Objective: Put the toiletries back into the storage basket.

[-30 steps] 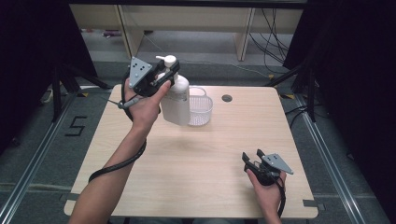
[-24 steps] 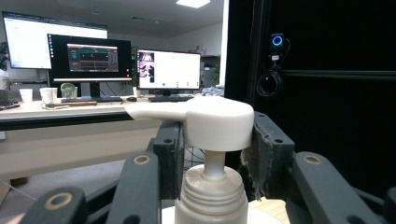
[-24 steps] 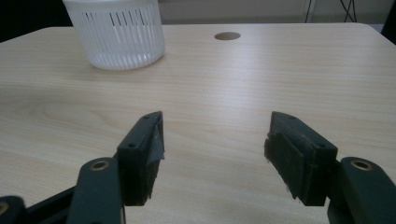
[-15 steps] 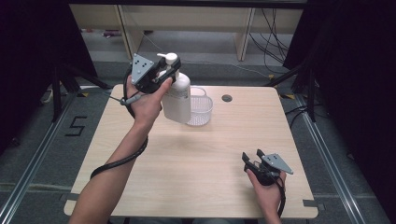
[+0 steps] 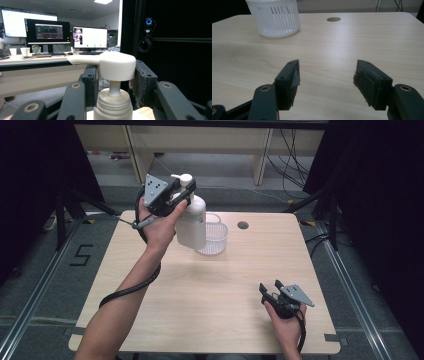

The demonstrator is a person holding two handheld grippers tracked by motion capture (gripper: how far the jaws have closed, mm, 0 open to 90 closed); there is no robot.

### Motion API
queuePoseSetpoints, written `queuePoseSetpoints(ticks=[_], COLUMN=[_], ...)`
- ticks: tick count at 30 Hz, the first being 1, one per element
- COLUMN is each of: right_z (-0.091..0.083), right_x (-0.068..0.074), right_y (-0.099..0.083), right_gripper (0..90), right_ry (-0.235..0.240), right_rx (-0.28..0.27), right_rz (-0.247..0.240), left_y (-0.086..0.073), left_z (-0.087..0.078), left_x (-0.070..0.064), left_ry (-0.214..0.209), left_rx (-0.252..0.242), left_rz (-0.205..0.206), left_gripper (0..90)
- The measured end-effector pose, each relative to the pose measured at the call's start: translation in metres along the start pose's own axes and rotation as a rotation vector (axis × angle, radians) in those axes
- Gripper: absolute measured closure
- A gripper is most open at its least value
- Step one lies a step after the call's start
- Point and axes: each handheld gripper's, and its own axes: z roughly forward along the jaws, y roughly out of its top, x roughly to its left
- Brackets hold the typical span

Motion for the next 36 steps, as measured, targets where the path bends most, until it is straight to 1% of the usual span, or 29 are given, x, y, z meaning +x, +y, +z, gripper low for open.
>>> queuePoseSetpoints(ticks=[2,4,6,7,9,10,11,15,16,17,20,22,26,27,28,29,30,32,33,34,35,36], right_z=[0.000,0.001,0.001,0.000,0.000,0.000,0.000,0.000,0.000,0.000,0.000,0.001,0.001,0.001,0.000,0.000,0.001,0.000,0.000,0.001,0.001,0.000], right_x=[0.000,0.000,0.000,0.000,0.000,0.000,0.000,0.000,0.000,0.000,0.000,0.000,0.000,0.000,0.000,0.000,-0.001,-0.001,-0.001,-0.001,-0.001,-0.001], right_y=[0.000,0.000,-0.001,0.000,0.000,0.000,0.000,0.000,0.000,0.000,0.000,0.000,0.000,0.000,0.000,0.000,0.000,0.000,0.000,0.000,0.000,0.000], right_gripper=[37.4,37.4,37.4,37.4,37.4,37.4,37.4,37.4,37.4,37.4,37.4,37.4,37.4,37.4,37.4,37.4,37.4,37.4,37.4,37.4,37.4,37.4], right_ry=[0.002,0.012,0.006,0.006,0.004,0.003,0.004,0.006,0.004,0.004,0.004,0.004,0.005,0.005,0.000,-0.001,0.004,0.010,0.006,0.006,0.004,0.009], right_rx=[-0.003,-0.016,-0.015,-0.001,0.004,0.001,0.003,0.002,0.003,0.003,0.003,-0.012,-0.008,-0.009,0.001,0.002,-0.009,0.000,-0.001,-0.004,-0.006,0.000], right_rz=[-0.003,0.007,0.003,0.000,-0.001,-0.003,-0.001,-0.001,0.000,0.000,-0.002,0.001,0.002,0.001,0.001,0.000,0.001,0.003,0.003,0.002,0.002,0.004], left_y=[0.000,0.000,0.001,0.001,0.001,0.002,0.003,0.004,0.004,0.004,0.004,0.004,0.003,0.003,0.003,0.003,0.003,0.004,0.004,0.003,0.004,0.004], left_z=[0.001,0.003,0.004,0.005,0.007,0.008,0.010,0.013,0.013,0.015,0.017,0.019,0.022,0.023,0.023,0.024,0.026,0.028,0.029,0.029,0.031,0.032], left_x=[0.000,-0.001,-0.001,-0.001,-0.001,-0.002,-0.001,-0.001,-0.002,-0.001,-0.001,-0.001,-0.001,-0.001,-0.002,-0.003,-0.001,-0.001,-0.002,-0.004,-0.002,-0.002], left_ry=[-0.001,-0.001,-0.001,-0.001,-0.001,-0.002,-0.012,-0.012,-0.002,-0.012,-0.012,-0.008,-0.006,-0.005,0.005,0.004,-0.003,-0.004,-0.004,0.003,-0.004,-0.005], left_rx=[0.000,0.002,0.003,0.002,0.004,0.004,-0.004,-0.005,0.004,-0.005,-0.003,-0.002,0.001,0.003,0.010,0.018,0.001,0.004,0.004,0.019,0.004,0.005], left_rz=[0.001,-0.001,-0.002,-0.002,0.000,-0.001,0.014,0.012,-0.001,0.013,0.013,0.013,0.013,0.010,-0.003,-0.018,0.013,0.012,0.010,-0.017,0.013,0.014], left_gripper=[59.2,59.2,59.2,59.2,59.2,59.2,59.2,59.2,59.2,59.2,59.2,59.2,59.2,59.2,59.2,59.2,59.2,59.2,59.2,59.2,59.2,59.2])
